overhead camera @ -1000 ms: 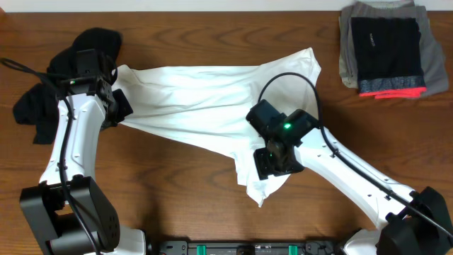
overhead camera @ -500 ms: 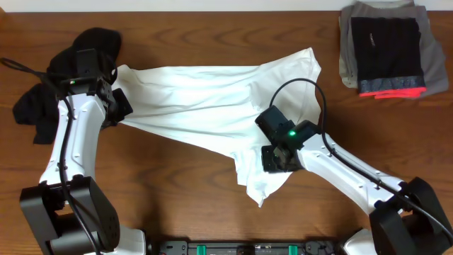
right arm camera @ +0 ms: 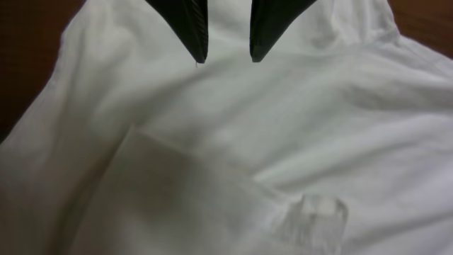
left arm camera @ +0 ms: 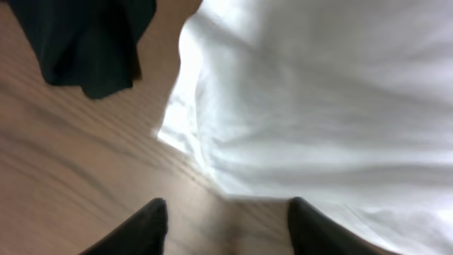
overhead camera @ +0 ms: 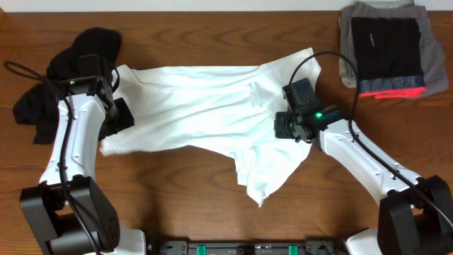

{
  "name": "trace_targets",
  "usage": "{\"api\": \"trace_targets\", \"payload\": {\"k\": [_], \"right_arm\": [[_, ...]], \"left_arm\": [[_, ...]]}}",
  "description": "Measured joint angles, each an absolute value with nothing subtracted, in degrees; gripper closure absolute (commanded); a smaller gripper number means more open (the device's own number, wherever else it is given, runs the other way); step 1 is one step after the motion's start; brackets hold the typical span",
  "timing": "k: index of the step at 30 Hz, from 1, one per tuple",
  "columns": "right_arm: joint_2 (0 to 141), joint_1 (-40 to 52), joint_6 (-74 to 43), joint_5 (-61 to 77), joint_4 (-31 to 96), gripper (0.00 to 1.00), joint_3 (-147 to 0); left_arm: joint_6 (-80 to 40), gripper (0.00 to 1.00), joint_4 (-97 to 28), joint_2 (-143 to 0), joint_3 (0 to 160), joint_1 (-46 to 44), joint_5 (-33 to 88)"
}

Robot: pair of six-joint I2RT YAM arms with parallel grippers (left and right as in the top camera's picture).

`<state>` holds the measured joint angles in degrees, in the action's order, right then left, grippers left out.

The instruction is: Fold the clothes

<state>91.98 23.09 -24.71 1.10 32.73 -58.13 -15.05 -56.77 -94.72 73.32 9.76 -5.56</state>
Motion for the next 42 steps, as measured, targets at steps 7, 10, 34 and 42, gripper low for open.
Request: {"api": "trace_targets", "payload": {"k": [7,10,34,42], "right_arm": [[92.0,20.8,-20.3,1.8,26.5,0.68,-58.2],[92.3,20.3,-17.9,1.8,25.5,0.67,-59.0],[115.0,17.6,-3.2,6.5,45.8,0.65,-93.9],[115.1,18.0,-3.1,7.1,45.9,0.65,-93.9]], "left_arm": [[-15.2,0.35,-56.9,-94.7,73.2,9.8,-5.5],[-15.1,0.35,-54.0,-94.7,73.2,9.7,-4.4],[-8.7,0.21,-16.9,-101.6,73.2,5.3,0.9],[-8.1,0.19,-5.6,-109.7,73.2,5.6,0.9]]}}
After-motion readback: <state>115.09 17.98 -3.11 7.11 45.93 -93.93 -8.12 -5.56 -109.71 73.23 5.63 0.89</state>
